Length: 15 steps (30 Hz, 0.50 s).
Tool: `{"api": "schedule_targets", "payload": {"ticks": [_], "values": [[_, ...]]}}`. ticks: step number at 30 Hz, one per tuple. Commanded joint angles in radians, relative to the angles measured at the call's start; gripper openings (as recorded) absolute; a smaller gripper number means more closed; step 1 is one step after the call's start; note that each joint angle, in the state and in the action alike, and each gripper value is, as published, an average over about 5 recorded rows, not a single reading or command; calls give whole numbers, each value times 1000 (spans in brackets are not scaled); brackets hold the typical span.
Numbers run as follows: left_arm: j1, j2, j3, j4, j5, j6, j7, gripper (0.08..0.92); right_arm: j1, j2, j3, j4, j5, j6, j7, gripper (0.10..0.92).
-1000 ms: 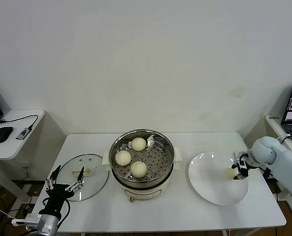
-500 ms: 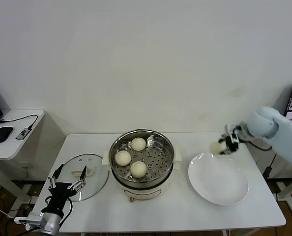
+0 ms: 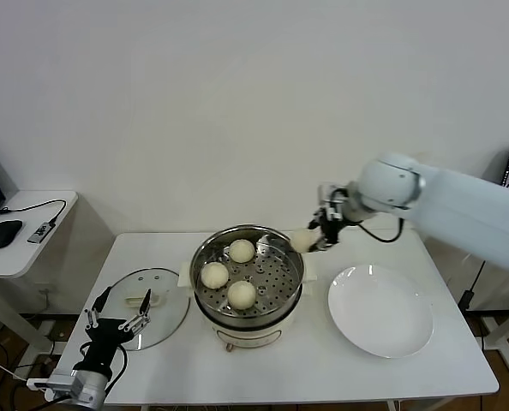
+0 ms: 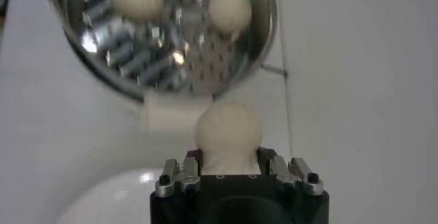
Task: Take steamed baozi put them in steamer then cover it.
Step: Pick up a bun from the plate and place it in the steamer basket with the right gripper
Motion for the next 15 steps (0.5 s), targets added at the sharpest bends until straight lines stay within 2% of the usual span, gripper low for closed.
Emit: {"api": "schedule_targets", "payload": {"ticks": [1,15], "values": [[0,-1,-4,8,-2,-5,-1,823,31,248,-90,-50,145,-103,115,515],[-13,-2,-6,19,-7,-7,-1,823,-102,299,-85,-173,28,-102,92,517]]}}
